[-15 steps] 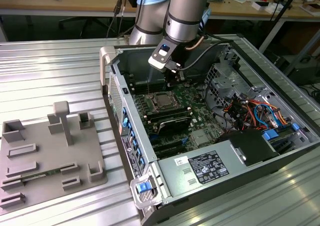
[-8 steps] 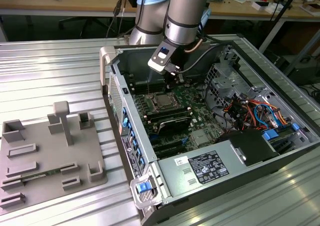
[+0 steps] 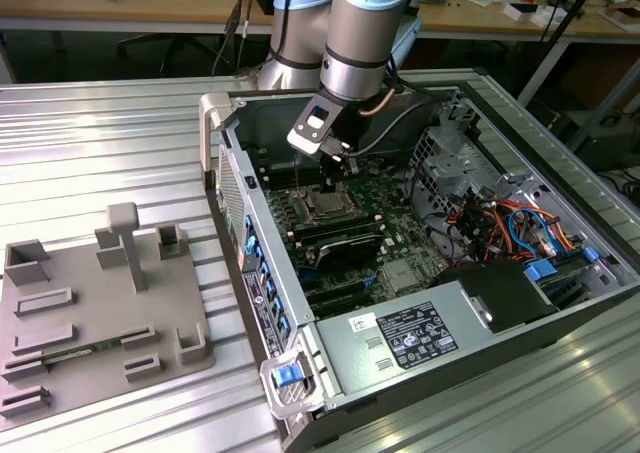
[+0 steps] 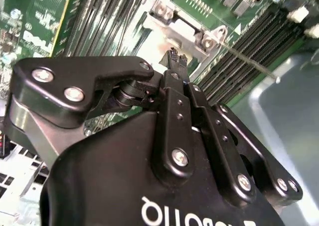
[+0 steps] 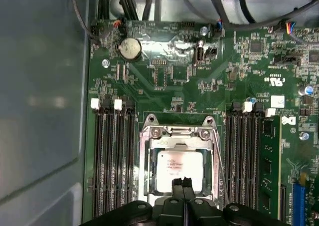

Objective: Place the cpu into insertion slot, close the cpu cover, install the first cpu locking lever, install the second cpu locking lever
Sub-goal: 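Close the cpu cover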

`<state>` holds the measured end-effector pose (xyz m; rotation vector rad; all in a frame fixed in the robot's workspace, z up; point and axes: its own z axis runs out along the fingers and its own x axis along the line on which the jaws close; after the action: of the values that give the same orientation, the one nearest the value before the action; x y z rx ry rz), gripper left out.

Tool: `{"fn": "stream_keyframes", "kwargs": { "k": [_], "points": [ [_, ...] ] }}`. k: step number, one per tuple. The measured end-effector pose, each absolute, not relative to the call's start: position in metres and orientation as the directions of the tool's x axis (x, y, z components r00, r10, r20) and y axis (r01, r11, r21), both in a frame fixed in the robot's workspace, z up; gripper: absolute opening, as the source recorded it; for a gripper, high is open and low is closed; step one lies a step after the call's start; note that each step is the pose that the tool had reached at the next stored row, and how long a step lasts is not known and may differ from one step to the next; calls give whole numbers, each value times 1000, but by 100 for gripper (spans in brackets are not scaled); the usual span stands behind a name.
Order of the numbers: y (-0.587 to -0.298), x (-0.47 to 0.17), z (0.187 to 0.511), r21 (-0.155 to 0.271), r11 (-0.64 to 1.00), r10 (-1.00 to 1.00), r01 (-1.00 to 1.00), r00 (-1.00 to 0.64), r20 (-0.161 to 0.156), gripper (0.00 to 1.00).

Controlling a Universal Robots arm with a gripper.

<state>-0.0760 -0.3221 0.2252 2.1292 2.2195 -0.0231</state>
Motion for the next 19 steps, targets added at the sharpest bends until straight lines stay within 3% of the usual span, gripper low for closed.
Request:
{"fn": "stream_keyframes", "kwargs": {
  "k": [7, 19],
  "points": [
    [-322, -89, 205, 34, 51, 997, 998, -49, -58, 11],
    [-322, -89, 216, 35, 51, 997, 998, -49, -58, 11]
  ]
}}
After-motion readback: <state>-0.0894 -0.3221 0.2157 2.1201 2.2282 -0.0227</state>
